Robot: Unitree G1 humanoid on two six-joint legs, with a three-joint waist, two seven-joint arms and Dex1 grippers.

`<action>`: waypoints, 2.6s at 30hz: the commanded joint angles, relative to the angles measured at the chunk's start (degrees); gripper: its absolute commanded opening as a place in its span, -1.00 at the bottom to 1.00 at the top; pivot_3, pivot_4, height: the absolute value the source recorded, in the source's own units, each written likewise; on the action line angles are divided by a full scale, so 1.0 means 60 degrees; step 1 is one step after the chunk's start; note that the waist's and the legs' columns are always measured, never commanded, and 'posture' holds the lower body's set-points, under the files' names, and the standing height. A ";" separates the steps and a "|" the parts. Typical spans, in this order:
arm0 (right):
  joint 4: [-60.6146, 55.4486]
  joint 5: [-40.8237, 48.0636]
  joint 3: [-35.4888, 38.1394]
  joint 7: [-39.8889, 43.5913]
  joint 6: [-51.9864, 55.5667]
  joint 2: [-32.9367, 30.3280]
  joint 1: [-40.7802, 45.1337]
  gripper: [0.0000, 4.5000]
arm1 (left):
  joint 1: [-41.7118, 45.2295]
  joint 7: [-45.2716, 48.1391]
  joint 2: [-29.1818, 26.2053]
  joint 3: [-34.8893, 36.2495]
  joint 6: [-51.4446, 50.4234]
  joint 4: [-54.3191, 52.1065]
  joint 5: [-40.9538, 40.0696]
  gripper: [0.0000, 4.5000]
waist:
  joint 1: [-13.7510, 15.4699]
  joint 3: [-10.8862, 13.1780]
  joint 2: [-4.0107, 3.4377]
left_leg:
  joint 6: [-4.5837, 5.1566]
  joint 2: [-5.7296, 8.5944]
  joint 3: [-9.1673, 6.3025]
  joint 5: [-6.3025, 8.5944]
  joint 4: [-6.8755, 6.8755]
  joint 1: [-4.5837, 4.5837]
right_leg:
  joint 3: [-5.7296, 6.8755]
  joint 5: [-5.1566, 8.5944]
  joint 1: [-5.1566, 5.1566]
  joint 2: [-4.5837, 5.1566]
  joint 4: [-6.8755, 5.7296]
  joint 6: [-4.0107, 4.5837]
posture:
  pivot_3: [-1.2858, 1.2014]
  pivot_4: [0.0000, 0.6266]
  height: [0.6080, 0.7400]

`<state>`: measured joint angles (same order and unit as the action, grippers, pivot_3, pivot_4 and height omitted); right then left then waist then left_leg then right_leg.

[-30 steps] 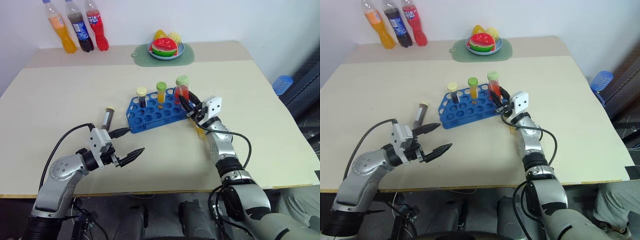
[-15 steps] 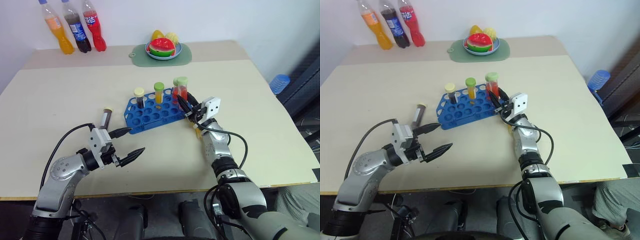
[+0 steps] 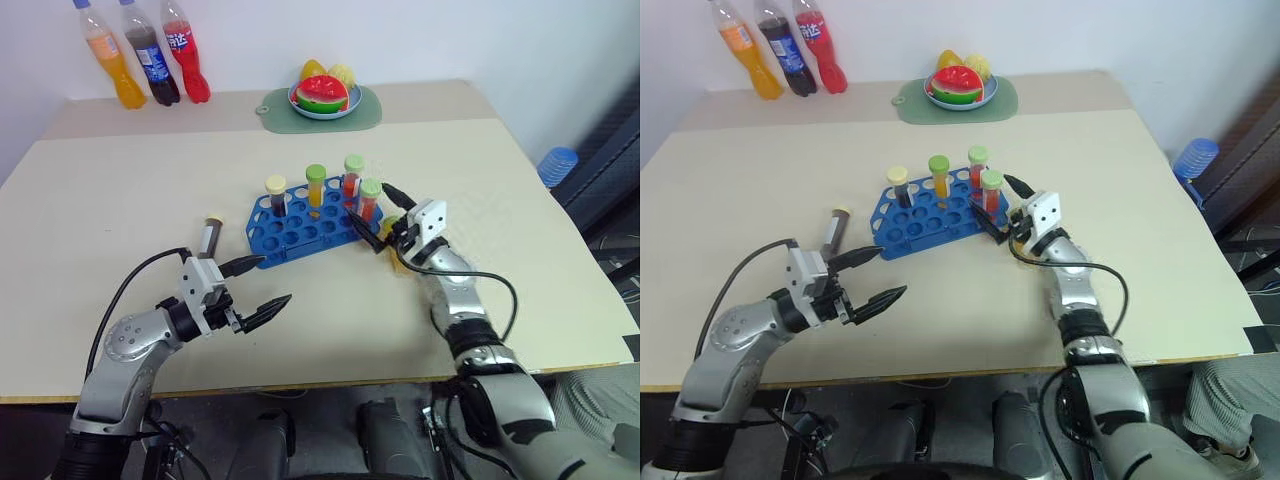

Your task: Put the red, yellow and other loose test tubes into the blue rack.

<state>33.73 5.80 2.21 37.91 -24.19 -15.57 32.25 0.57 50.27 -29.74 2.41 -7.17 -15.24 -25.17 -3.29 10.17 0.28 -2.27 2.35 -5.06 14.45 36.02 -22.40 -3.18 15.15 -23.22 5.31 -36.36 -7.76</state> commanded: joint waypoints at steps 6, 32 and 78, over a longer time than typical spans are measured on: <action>-0.7498 0.0093 -0.0212 0.0016 0.7937 -0.2516 -0.1809 0.98 | 0.0249 0.0225 0.0199 -0.0262 0.0290 0.0163 0.0041 1.00 | 0.0164 0.0002 -0.0004 | 0.0001 0.0001 0.0002 0.0001 0.0012 -0.0007 | -0.0001 0.0000 0.0001 0.0006 0.0002 0.0000 | 0.03 -0.52 1.00; -0.2567 0.1786 -0.1061 -0.1256 1.8037 -0.1858 0.4018 0.98 | 0.0212 -0.0210 0.0627 -0.0743 0.0139 -0.0303 0.0197 1.00 | 0.0346 -0.0001 0.0002 | 0.0016 0.0009 0.0019 0.0009 0.0013 -0.0040 | 0.0017 -0.0010 -0.0021 0.0020 0.0031 0.0011 | 0.03 -0.52 1.00; -0.6232 0.2181 -0.0790 0.1419 0.5339 -0.0936 -0.2225 -0.65 | 0.0721 0.0395 0.0422 -0.0319 0.0294 0.0643 -0.0063 1.00 | 0.0344 -0.0064 0.0101 | 0.0048 -0.0021 -0.0012 0.0031 0.0015 0.0015 | 0.0050 -0.0026 0.0093 -0.0008 0.0128 -0.0003 | 0.03 -0.52 1.00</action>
<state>-4.86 19.81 -1.97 48.16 12.09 -23.21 17.36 5.29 53.20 -27.37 -0.93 -5.82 -9.93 -24.40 -1.23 9.79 0.89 -1.98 2.23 -5.13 14.63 36.11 -22.30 -2.88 15.00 -22.67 5.26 -35.62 -7.77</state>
